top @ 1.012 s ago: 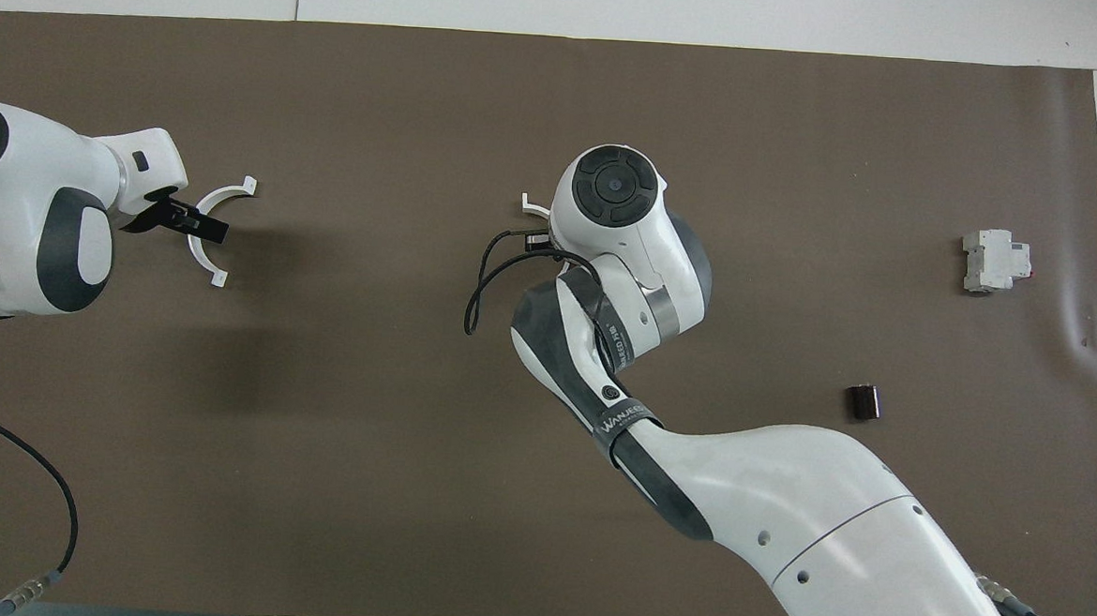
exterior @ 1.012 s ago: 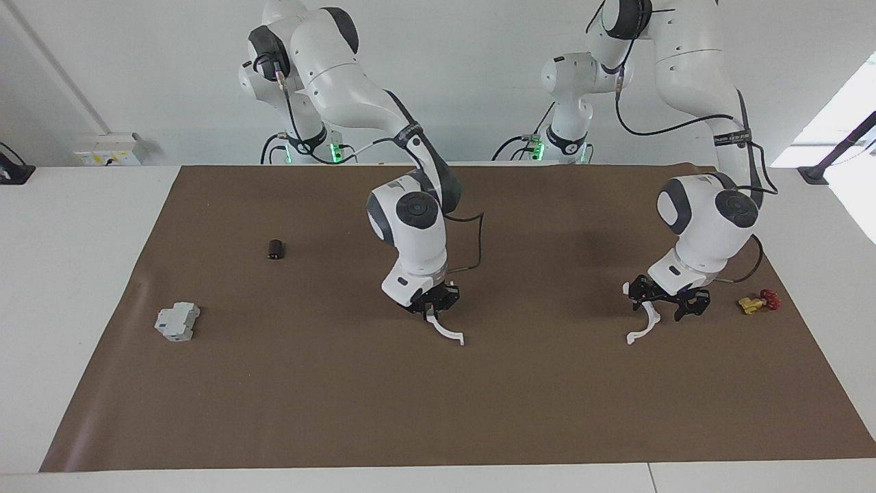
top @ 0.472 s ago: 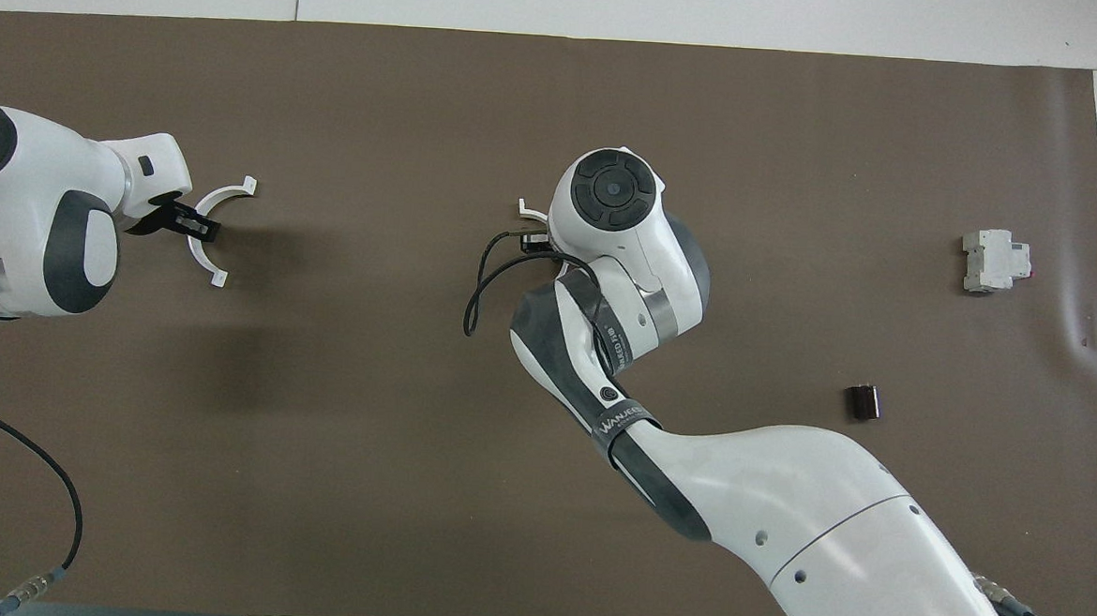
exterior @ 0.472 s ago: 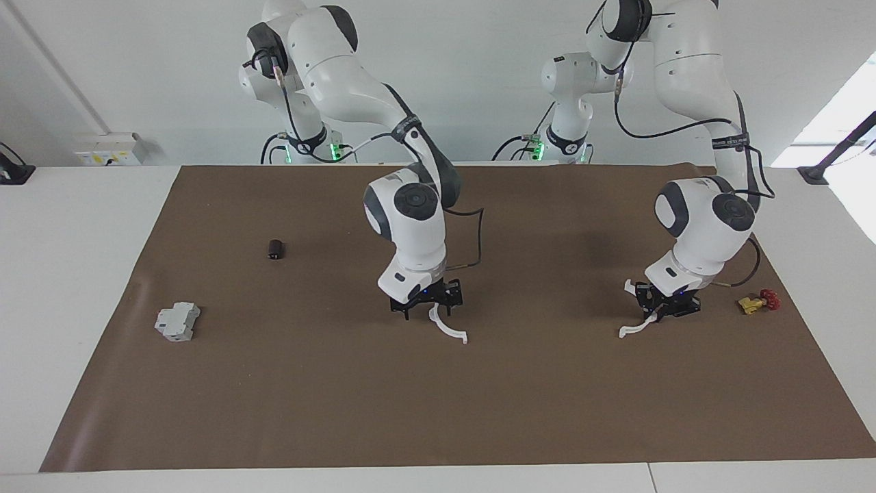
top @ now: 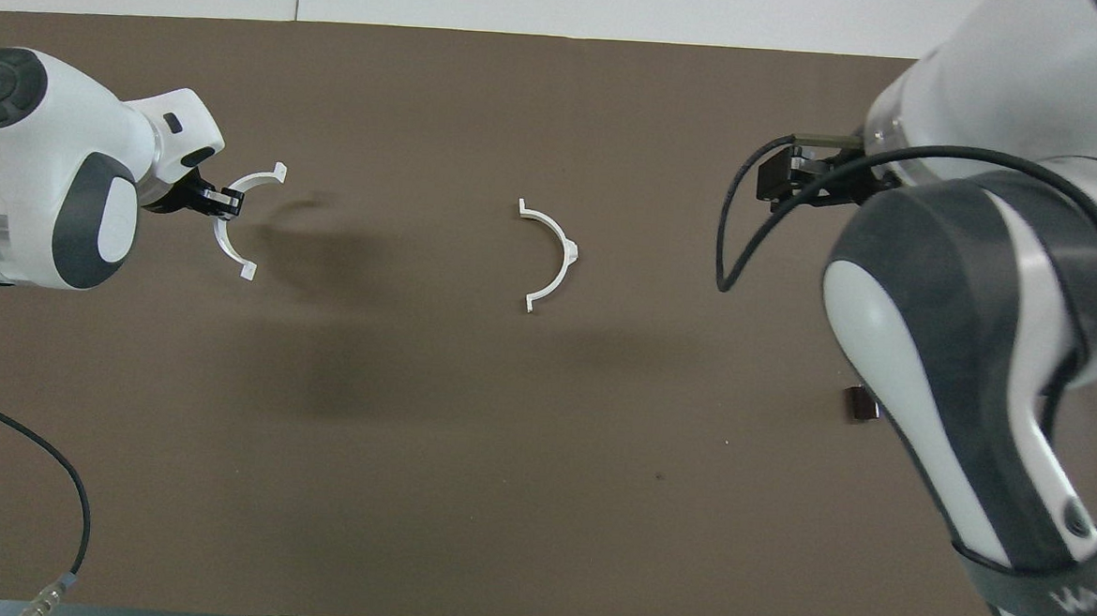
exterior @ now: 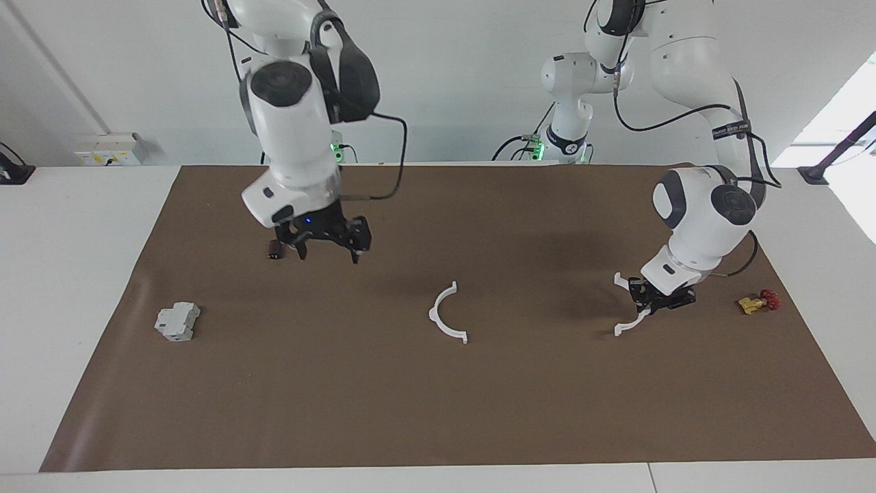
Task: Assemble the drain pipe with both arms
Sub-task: 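Set the clamp half down at center and open the right gripper, then carry the left clamp half toward the placed half while the right gripper withdraws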
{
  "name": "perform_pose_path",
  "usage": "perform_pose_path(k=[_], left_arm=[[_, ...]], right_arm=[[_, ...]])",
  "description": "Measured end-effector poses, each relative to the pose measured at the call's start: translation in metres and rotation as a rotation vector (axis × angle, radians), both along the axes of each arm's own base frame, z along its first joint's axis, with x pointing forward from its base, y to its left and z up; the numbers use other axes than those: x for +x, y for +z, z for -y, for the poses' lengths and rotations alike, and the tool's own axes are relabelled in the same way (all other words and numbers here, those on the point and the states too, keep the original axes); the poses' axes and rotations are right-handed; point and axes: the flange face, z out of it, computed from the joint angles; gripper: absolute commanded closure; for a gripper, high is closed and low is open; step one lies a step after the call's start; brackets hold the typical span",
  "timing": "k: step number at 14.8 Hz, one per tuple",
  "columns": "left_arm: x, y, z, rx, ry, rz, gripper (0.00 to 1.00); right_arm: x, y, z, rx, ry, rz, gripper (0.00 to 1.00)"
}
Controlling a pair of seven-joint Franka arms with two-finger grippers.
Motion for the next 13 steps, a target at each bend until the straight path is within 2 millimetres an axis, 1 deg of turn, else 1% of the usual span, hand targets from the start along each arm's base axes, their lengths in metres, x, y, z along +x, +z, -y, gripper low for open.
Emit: perform_pose_path(k=[1,2,3,6,8,9,11,13], left_arm=[[-0.003,0.005,0.025,0.021,0.044,0.009,1.0],[-0.007,0.006,0.05,0.031,0.084,0.013,1.0],[-0.013,0.006,0.074,0.033,0.117,0.015,1.0],[-0.027,0.009,0.132,0.032,0.213,0.021,1.0],[-0.034,0.003,0.172,0.034,0.269,0.02,1.0],[-0.036,-0.002,0.191,0.033,0.297,0.023,1.0],[-0.039,-0.016,0.222,0.034,0.327,0.021,1.0],[-0.042,-0.031,0.246,0.028,0.327,0.026,1.0]], right_arm=[[-0.013,0.018,0.015,-0.003,0.015,-0.01,0.0],[-0.024,0.028,0.027,-0.007,0.026,-0.027,0.0],[-0.032,0.027,0.038,-0.011,0.031,-0.051,0.0],[-0.037,-0.006,0.059,-0.019,0.052,-0.114,0.0],[-0.039,-0.019,0.07,-0.019,0.042,-0.128,0.0],[-0.039,-0.021,0.078,-0.017,0.033,-0.123,0.0],[-0.037,-0.021,0.091,-0.013,0.038,-0.102,0.0],[-0.037,-0.02,0.095,-0.013,0.036,-0.1,0.0]])
